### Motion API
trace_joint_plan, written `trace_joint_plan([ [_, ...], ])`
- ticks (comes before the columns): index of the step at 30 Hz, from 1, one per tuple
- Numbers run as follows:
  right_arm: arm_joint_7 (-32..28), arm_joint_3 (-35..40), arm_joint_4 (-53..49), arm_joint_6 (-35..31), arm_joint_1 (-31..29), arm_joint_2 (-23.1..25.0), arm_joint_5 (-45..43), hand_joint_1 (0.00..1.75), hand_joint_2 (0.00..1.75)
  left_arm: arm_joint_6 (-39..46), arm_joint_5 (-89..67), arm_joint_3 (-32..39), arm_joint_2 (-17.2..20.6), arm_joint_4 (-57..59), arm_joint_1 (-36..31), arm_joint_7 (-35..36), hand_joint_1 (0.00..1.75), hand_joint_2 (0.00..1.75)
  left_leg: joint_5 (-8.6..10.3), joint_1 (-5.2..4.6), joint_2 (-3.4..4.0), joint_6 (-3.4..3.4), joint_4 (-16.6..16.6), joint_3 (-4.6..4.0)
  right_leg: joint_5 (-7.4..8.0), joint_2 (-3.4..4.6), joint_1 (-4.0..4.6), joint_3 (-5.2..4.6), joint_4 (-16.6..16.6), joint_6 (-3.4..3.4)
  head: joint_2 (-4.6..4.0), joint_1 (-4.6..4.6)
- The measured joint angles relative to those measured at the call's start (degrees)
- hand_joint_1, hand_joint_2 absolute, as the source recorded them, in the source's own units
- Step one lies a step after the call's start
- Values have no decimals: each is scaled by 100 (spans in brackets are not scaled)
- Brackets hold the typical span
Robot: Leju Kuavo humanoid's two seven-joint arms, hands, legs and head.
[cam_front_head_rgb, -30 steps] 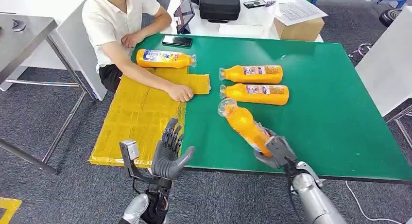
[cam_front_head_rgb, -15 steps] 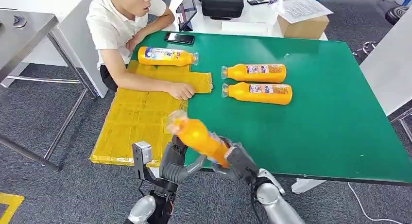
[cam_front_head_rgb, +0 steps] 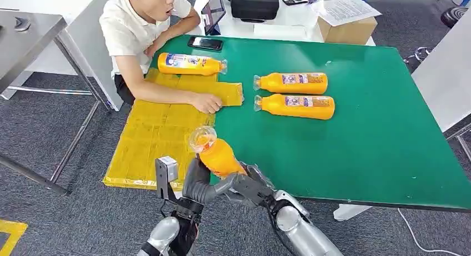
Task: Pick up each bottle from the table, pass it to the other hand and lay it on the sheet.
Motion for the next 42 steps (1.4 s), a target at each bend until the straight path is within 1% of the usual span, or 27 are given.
trace_joint_plan([
  [4,-61,114,-9,-83,-8,17,-162,175,175,-138,128,112,2,107,-106,9,3,175,0,2,2,0,0,1,0,1,1,-1,2,0,0,0],
  [11,-70,234,-42,-96,-8,20,-186,175,175,-171,136,169,2,212,-168,9,3,175,0,1,1,0,0,-2,0,1,0,-3,1,0,0,0],
  [12,-70,236,-42,-96,-8,20,-186,175,175,-173,136,171,2,219,-170,9,112,175,0,0,1,0,0,-3,0,1,0,-2,1,0,0,0],
  [13,-70,239,-42,-96,-8,20,-186,171,175,-175,136,175,2,228,-172,9,175,175,0,0,1,0,0,-3,0,1,-1,-2,1,0,0,-2],
  [14,-70,239,-42,-96,-7,20,-186,168,175,-175,136,175,2,230,-172,9,175,175,0,0,1,0,0,-3,0,1,-1,-3,1,0,0,0],
  [16,-70,239,-42,-101,-7,20,-190,152,175,-175,136,180,2,234,-172,7,175,175,0,0,1,0,0,-3,0,1,-1,-3,0,0,0,-2],
  [17,-70,239,-42,-114,-4,20,-210,154,175,-175,125,180,2,234,-172,-11,175,175,0,0,1,0,0,-3,0,1,-1,-3,0,0,0,0],
  [18,-81,239,-46,-144,3,20,-232,148,175,-167,71,180,2,234,-172,-48,175,175,0,0,1,0,0,-3,0,1,-1,-4,1,0,0,-2],
  [19,-92,239,-63,-173,17,20,-252,138,175,-140,11,180,7,234,-175,-65,175,175,0,0,1,0,0,-2,0,1,-1,-5,0,0,0,-2],
  [20,-105,239,-96,-210,45,20,-265,40,175,-94,-50,177,7,241,-187,-68,175,175,0,0,1,0,0,-2,0,1,0,-5,0,0,0,-2],
  [21,-116,236,-140,-243,77,17,-269,0,175,-46,-107,171,9,258,-202,-79,175,175,0,0,1,0,0,-3,0,1,0,-5,1,0,0,0],
  [22,-120,236,-183,-284,102,11,-254,0,175,-31,-137,167,9,291,-222,-94,175,175,0,0,1,0,0,-3,0,1,0,-5,1,0,0,-2],
  [23,-120,236,-219,-293,123,4,-245,0,0,-40,-137,169,9,313,-239,-107,175,175,0,0,2,0,0,-3,0,1,0,-5,1,0,0,0],
  [26,-153,239,-339,-276,208,-13,-284,0,0,-117,-109,210,9,354,-293,-142,175,175,0,1,1,0,0,-4,0,1,0,-5,1,0,0,0],
  [30,-488,234,-536,-328,404,-26,-376,0,0,-149,-43,267,9,311,-324,-251,175,175,0,1,1,0,0,-5,0,0,0,-5,1,0,0,0],
  [33,-726,234,-842,-902,677,-52,-45,0,0,208,-76,354,11,80,-251,-417,175,175,0,0,-1,0,0,-8,-1,-1,0,-7,1,0,0,4],
  [36,-979,287,-1354,-1756,1041,-98,551,0,0,677,-102,530,9,-216,-153,-546,175,175,-1,1,-1,0,0,-15,-1,0,0,-15,1,0,0,0],
  [38,-1111,335,-1660,-2134,1232,-114,719,0,0,795,-25,687,11,-343,-89,-553,175,175,-2,2,1,-1,0,-16,-2,0,1,-21,0,-1,0,2],
  [42,-1320,363,-2161,-2889,1584,-111,758,0,0,961,211,1016,9,-683,99,-621,175,175,-1,4,1,-1,-1,-20,-2,0,3,-25,1,-2,0,0],
])
